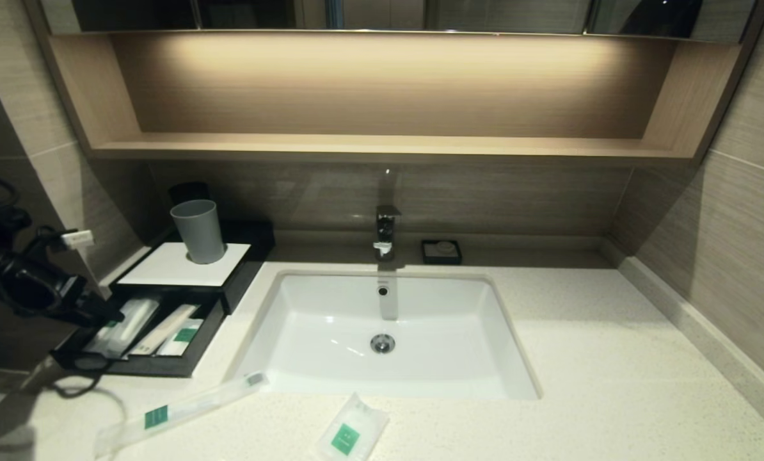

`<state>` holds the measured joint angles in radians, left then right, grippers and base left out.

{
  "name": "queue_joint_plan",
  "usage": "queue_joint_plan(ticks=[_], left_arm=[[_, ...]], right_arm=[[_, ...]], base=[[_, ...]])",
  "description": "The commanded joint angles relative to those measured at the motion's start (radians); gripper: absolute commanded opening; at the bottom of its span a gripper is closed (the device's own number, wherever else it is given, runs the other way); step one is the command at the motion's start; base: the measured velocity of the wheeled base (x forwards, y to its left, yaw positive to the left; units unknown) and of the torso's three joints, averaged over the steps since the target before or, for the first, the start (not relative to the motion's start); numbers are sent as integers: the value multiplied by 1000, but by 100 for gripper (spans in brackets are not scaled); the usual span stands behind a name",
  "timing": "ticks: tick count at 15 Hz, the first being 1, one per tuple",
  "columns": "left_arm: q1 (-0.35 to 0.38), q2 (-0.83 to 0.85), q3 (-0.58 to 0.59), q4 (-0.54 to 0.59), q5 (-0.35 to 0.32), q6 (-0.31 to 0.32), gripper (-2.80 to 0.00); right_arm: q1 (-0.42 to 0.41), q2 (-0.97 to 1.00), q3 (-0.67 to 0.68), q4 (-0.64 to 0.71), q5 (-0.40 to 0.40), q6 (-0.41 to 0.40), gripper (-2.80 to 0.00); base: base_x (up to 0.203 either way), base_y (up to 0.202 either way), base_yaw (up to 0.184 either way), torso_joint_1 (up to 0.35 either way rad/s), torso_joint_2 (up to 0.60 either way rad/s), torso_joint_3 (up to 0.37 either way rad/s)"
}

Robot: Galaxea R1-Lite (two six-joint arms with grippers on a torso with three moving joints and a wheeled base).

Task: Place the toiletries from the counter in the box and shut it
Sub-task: Place the bathroom toiletry into the drawer, then pick up the bathroom toiletry

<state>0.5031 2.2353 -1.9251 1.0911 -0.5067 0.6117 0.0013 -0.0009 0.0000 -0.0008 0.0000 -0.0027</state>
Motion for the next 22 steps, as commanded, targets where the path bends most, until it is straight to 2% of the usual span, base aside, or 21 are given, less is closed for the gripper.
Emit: queue_joint_plan(ticks=[1, 4, 7, 8, 12, 15, 19, 22], left_arm=[[-27, -58, 1, 11, -20, -22, 0], [-58, -128, 1, 50, -75, -43, 0], [-74, -214, 6, 82, -85, -46, 0], [-82, -239, 10, 83, -85, -46, -280], [-152, -314, 15, 151, -85, -37, -280], [-225, -368, 43, 155, -82, -25, -280], [-284, -413, 121, 155, -80, 182, -280], [-285, -419, 173, 155, -72, 287, -280]], right_arm=[[0, 1, 2, 1, 0, 0, -280], [0, 0, 2, 0, 0, 0, -280], [0, 1, 2, -1, 0, 0, -280], [0, 1, 2, -1, 0, 0, -280], [0, 1, 2, 1, 0, 0, -280], [0, 1, 2, 1, 0, 0, -280], [0, 1, 2, 1, 0, 0, -280], [0, 1, 2, 1, 0, 0, -280]], base=[[0, 0, 0, 0, 0, 0], [0, 0, 0, 0, 0, 0], [0, 0, 0, 0, 0, 0], [0, 0, 0, 0, 0, 0], [0, 0, 0, 0, 0, 0], [0, 0, 0, 0, 0, 0], [0, 0, 0, 0, 0, 0], [0, 0, 0, 0, 0, 0]])
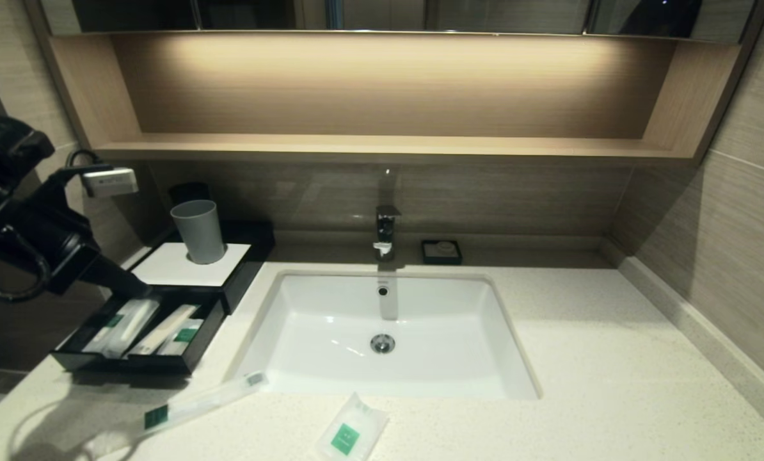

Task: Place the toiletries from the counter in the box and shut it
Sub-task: Pick up the bathroom toiletry

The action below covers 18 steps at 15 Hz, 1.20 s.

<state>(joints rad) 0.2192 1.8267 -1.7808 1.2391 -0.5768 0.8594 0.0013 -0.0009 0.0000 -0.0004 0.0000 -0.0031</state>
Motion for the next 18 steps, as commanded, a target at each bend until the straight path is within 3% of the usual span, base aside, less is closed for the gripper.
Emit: queue_joint_plan(ticks=[1, 6, 9, 12, 18], left_arm=[[-1, -12, 51, 6, 2, 74, -280], [-91, -15, 145, -4, 41, 127, -280], [-97, -32, 215, -13, 58, 156, -280], [-108, -38, 326, -101, 106, 199, -280], [-135, -88, 536, -319, 124, 224, -280]], right_arm=[[0, 1, 2, 0, 0, 0, -280], [0, 1, 2, -1, 0, 0, -280], [0, -1, 2, -1, 0, 0, -280], [0, 1, 2, -1, 0, 0, -280], [0, 1, 2, -1, 0, 0, -280]], base=[[0, 0, 0, 0, 0, 0], [0, 0, 0, 0, 0, 0], [0, 0, 0, 0, 0, 0], [0, 0, 0, 0, 0, 0], [0, 0, 0, 0, 0, 0]])
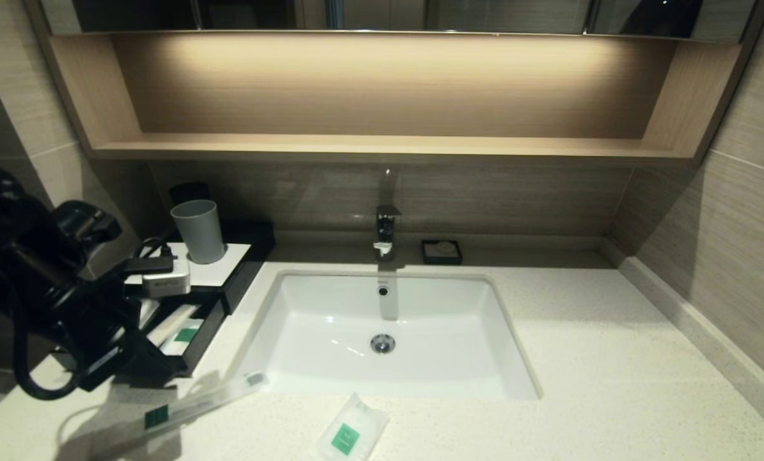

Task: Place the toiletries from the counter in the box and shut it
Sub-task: Pick up the bathroom toiletry

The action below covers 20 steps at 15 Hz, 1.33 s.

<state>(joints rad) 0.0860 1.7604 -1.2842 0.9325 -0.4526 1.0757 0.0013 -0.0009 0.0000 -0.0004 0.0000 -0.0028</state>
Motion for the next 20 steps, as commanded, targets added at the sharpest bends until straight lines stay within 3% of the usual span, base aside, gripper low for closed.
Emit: queue_joint_plan(ticks=[1, 6, 13, 16, 20], left_arm=[[2, -28, 55, -18, 1, 9, -280], [77, -46, 111, -55, 4, 15, -280], [133, -98, 375, -376, 64, 104, -280], [146, -96, 373, -377, 64, 110, -280], [212, -77, 373, -377, 63, 213, -280]], right_arm=[[0, 1, 2, -1, 0, 0, -280], [0, 1, 2, -1, 0, 1, -280], [0, 1, 2, 0, 0, 0, -280], [0, 1, 2, 0, 0, 0, -280], [0, -1, 2, 0, 0, 0, -280]], base=[[0, 0, 0, 0, 0, 0], [0, 0, 0, 0, 0, 0], [0, 0, 0, 0, 0, 0], [0, 0, 0, 0, 0, 0], [0, 0, 0, 0, 0, 0]])
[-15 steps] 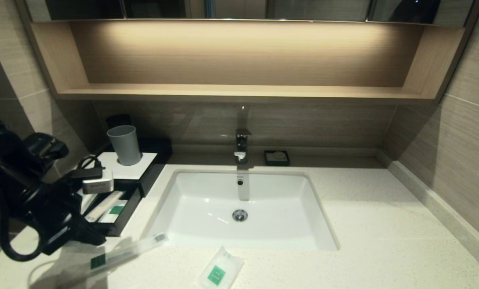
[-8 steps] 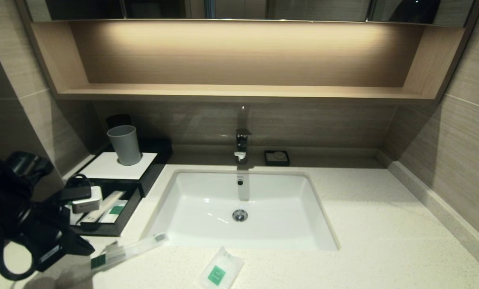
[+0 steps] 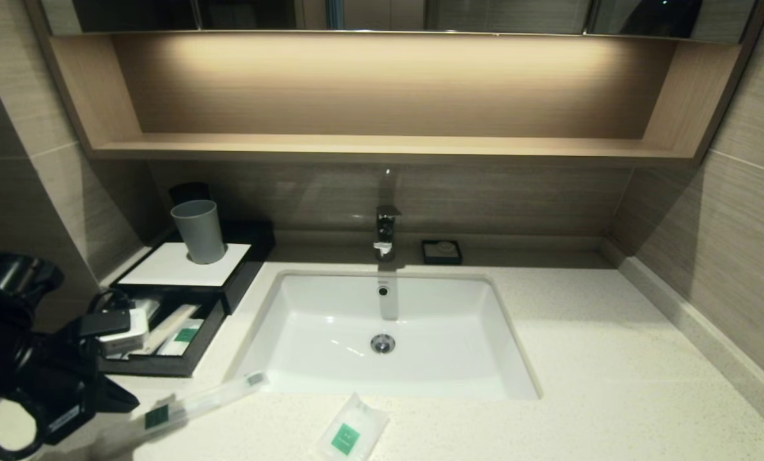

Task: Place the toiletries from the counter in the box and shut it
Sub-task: Pick up the bathroom toiletry

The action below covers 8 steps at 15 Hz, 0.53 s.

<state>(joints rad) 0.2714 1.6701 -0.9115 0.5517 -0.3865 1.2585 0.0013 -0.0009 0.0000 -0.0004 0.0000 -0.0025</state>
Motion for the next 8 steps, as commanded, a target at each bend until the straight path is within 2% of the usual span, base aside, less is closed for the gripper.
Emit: queue_joint_plan(ticks=[1, 8], left_arm=[[34, 20, 0, 4, -3, 46, -280], [34, 16, 25, 4, -9, 62, -280]], right_arm=[[0, 1, 2, 0, 0, -1, -280], [0, 1, 2, 0, 0, -1, -280]], base=[[0, 0, 0, 0, 0, 0], [0, 0, 0, 0, 0, 0]])
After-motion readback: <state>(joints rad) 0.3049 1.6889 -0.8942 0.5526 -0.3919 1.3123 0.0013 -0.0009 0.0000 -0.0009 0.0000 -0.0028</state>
